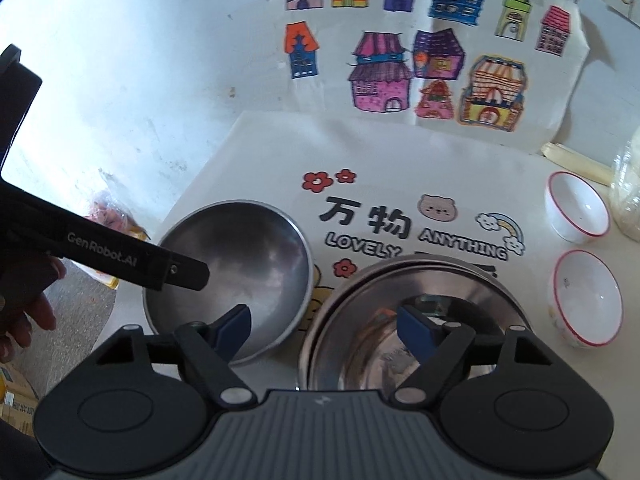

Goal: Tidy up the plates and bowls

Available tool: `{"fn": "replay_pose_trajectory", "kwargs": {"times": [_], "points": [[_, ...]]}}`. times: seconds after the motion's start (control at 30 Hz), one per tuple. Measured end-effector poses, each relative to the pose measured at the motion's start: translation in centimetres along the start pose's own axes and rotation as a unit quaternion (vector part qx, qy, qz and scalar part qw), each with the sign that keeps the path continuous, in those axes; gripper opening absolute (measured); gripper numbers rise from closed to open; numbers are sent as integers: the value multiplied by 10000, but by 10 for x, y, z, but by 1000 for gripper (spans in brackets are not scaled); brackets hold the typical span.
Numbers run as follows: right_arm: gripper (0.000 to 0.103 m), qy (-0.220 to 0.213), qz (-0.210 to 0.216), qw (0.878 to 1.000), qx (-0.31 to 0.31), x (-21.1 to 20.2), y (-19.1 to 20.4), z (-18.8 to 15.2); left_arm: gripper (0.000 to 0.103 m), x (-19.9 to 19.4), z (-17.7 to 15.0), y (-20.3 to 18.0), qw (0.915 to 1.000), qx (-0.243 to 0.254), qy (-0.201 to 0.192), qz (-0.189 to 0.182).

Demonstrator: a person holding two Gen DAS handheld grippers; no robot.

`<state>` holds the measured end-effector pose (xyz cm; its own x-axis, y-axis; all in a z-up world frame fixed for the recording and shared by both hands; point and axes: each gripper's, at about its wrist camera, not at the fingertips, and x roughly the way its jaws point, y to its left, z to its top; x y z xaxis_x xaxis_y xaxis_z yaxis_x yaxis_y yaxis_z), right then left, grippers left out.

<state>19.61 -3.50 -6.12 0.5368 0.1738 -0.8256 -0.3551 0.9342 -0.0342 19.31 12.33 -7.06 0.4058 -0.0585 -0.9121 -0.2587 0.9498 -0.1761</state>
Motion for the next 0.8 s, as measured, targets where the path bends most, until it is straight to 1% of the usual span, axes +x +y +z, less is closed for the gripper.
{"fn": "replay_pose_trajectory", "kwargs": {"times": [0.13,0.23,0.47,0.63,0.7,0.73,0.8], "points": [[79,38,33,10000,-83,5,7,2,102,0,1,-1,10000,36,-16,10],[75,45,35,9999,-109,9,10,4,101,0,2,-2,10000,38,-32,29],[60,57,61,9998,-169,13,14,6,85,-2,1,-3,10000,60,6,-33],[46,96,89,9997,-185,16,18,6,76,-1,0,-3,9999,42,62,-104],[39,102,89,9997,-194,17,19,6,70,-1,-1,-3,9998,44,80,-154],[37,105,101,9997,-194,17,20,6,68,-1,-1,-3,9998,50,88,-175],[33,122,110,9997,-193,19,21,6,59,0,-2,-3,9997,52,110,-228]]}}
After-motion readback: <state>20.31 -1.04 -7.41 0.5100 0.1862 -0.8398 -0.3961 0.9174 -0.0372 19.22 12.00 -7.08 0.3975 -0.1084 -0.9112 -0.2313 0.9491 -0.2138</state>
